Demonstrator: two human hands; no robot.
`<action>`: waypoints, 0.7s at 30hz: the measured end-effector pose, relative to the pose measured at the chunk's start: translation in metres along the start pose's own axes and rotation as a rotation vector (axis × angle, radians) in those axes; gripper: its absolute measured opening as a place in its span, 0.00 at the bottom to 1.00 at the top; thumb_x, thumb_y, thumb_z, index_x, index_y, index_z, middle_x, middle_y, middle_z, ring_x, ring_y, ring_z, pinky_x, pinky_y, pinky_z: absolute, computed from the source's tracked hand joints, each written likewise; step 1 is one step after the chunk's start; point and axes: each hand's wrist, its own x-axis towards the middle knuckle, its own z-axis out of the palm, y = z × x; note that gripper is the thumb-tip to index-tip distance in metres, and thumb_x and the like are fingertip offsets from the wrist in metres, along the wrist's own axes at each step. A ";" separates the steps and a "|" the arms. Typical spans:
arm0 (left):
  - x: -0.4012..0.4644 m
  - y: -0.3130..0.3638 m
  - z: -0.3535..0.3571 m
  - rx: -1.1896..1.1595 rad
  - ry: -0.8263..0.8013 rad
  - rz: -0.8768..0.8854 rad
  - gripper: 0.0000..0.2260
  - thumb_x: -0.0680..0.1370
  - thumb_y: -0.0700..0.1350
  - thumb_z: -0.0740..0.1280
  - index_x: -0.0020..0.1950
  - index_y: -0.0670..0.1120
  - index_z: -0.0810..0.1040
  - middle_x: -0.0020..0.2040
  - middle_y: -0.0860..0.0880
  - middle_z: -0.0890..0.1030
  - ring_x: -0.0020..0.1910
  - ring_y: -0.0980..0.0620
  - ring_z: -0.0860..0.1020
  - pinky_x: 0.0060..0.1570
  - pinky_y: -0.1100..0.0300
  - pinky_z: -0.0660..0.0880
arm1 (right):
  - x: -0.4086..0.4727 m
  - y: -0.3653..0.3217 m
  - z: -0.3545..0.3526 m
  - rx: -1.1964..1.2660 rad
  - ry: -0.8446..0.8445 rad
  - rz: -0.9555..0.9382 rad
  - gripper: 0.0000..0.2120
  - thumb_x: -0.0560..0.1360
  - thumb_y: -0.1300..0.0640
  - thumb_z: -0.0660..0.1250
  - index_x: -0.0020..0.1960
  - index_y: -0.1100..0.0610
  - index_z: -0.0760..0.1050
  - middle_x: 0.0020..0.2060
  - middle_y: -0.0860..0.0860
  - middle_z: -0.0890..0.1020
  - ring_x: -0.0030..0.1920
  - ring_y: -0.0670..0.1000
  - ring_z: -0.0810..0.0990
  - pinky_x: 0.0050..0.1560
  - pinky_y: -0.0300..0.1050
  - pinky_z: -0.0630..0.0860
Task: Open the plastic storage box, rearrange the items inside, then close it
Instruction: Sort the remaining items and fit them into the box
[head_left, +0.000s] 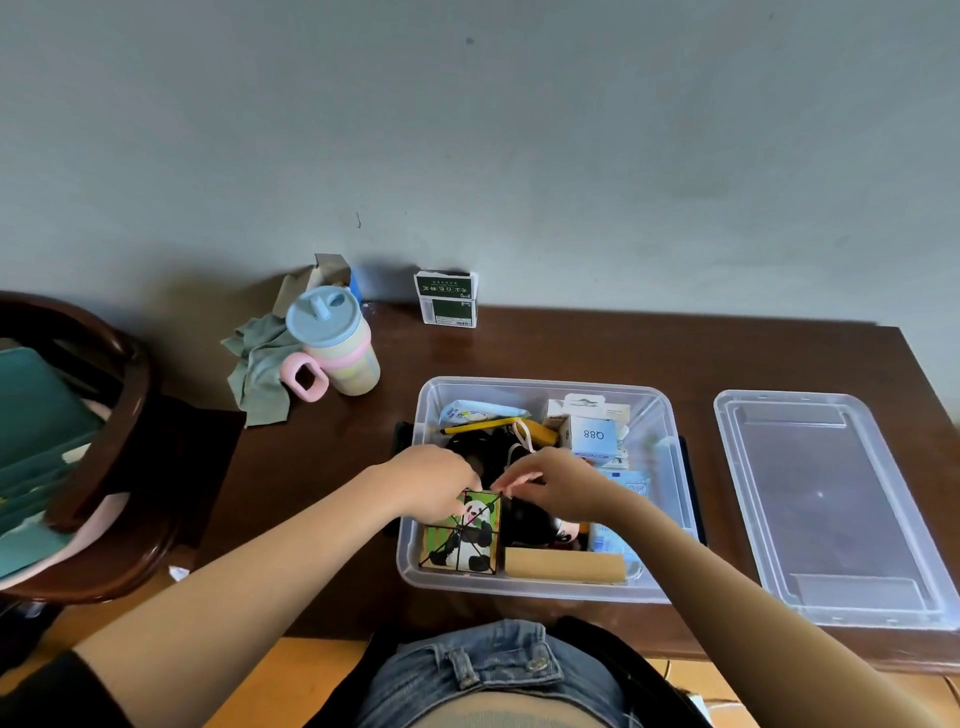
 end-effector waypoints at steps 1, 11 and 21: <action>0.001 0.001 0.000 0.030 -0.013 -0.001 0.18 0.82 0.48 0.58 0.71 0.49 0.69 0.62 0.47 0.75 0.60 0.45 0.75 0.48 0.57 0.70 | -0.003 0.003 -0.004 0.074 0.070 0.024 0.11 0.79 0.59 0.62 0.55 0.50 0.81 0.51 0.43 0.83 0.49 0.39 0.78 0.55 0.39 0.75; 0.003 0.021 0.031 -0.075 0.154 -0.117 0.26 0.79 0.63 0.54 0.72 0.50 0.65 0.64 0.46 0.70 0.60 0.45 0.72 0.53 0.53 0.73 | -0.026 0.030 -0.016 0.082 0.011 0.109 0.12 0.77 0.53 0.65 0.60 0.50 0.76 0.55 0.45 0.80 0.54 0.42 0.77 0.55 0.36 0.73; 0.010 0.017 0.023 -0.245 0.262 -0.214 0.20 0.81 0.56 0.57 0.67 0.47 0.71 0.61 0.47 0.72 0.58 0.47 0.73 0.52 0.56 0.72 | -0.017 0.018 0.000 -0.375 -0.127 0.052 0.30 0.68 0.47 0.71 0.68 0.45 0.65 0.59 0.48 0.75 0.59 0.52 0.71 0.55 0.48 0.73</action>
